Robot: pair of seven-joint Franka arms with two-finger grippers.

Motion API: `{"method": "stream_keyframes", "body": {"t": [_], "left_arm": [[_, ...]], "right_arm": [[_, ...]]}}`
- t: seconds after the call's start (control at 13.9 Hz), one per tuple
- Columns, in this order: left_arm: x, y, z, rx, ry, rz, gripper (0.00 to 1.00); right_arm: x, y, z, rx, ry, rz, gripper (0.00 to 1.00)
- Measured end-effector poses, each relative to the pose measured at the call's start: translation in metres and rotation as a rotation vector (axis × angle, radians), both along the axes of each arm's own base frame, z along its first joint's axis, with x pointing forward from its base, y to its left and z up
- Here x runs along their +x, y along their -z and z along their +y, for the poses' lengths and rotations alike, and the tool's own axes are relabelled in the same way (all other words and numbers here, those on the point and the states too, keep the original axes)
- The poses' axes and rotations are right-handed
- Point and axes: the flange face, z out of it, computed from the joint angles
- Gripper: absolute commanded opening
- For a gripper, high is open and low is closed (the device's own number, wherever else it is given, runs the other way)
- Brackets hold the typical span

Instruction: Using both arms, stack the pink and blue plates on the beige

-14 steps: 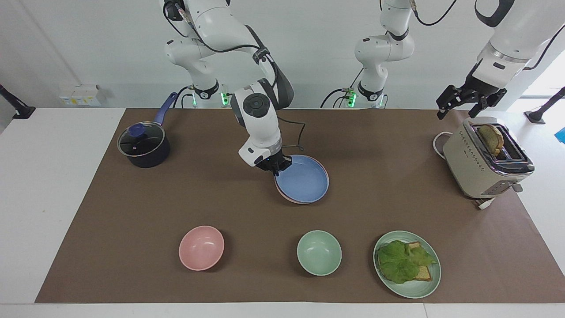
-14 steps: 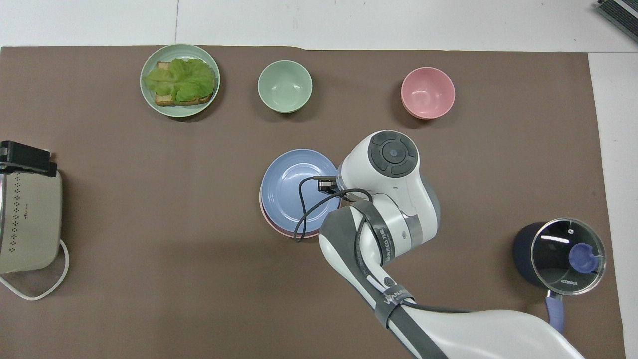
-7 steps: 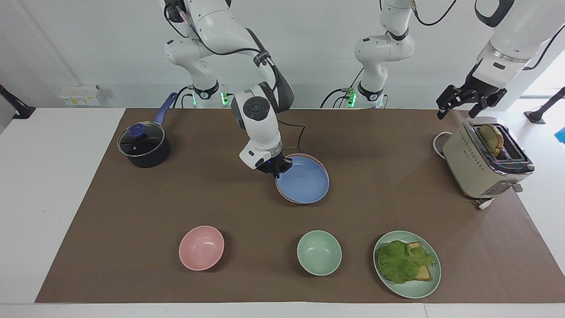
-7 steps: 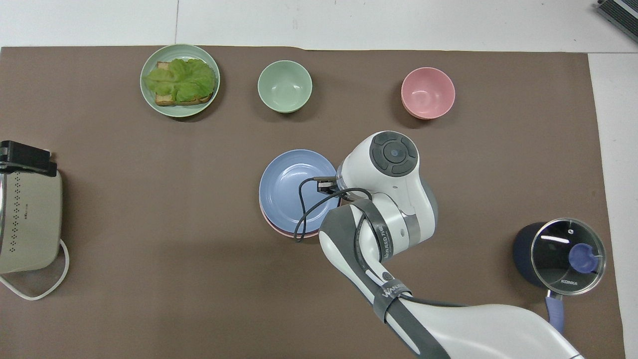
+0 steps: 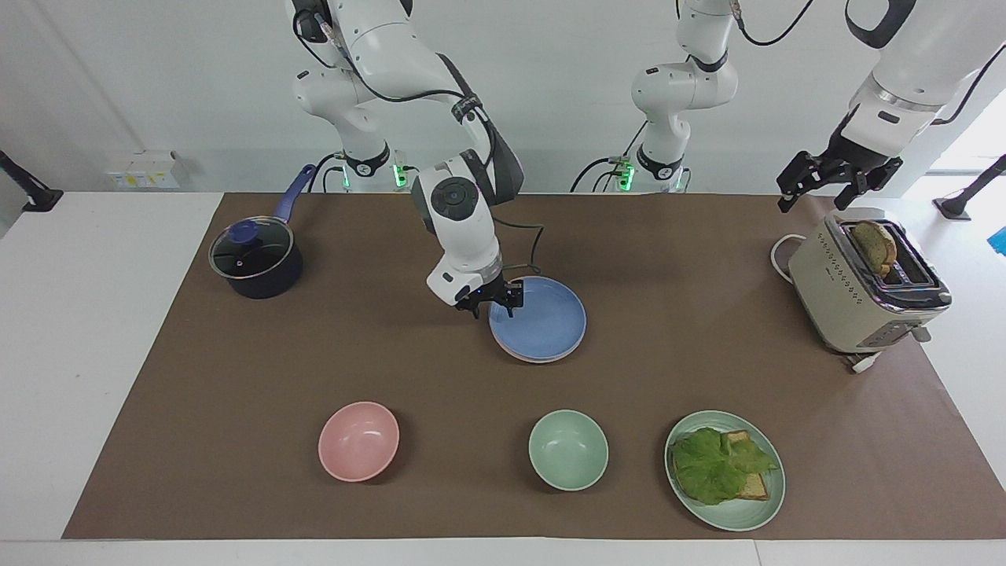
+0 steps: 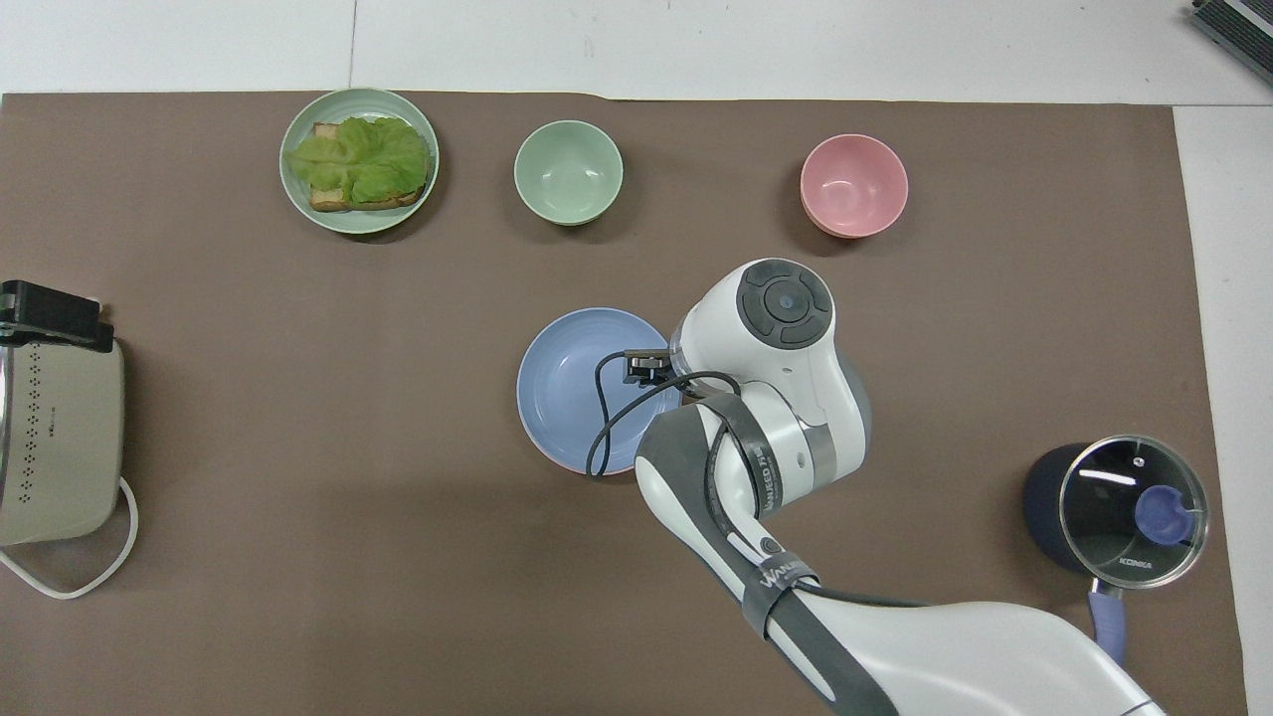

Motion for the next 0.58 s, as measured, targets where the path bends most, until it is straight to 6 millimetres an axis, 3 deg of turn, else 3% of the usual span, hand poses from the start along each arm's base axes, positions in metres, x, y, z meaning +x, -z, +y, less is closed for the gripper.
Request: {"method": "stream_keyframes", "body": {"t": [0.14,0.36,0.58], "left_arm": [[0.000,0.000,0.000,0.000,0.000,0.000,1.00],[0.000,0.000,0.000,0.000,0.000,0.000,1.00],[0.000,0.000,0.000,0.000,0.000,0.000,1.00]], "right_arm": [[0.007,-0.021,-0.011,0.013,0.019,-0.031,1.00],[0.025,-0.065,-0.062,-0.003,0.056,-0.090,1.00],[0.029,-0.100,-0.105,-0.054,0.068,-0.112,1.00]]}}
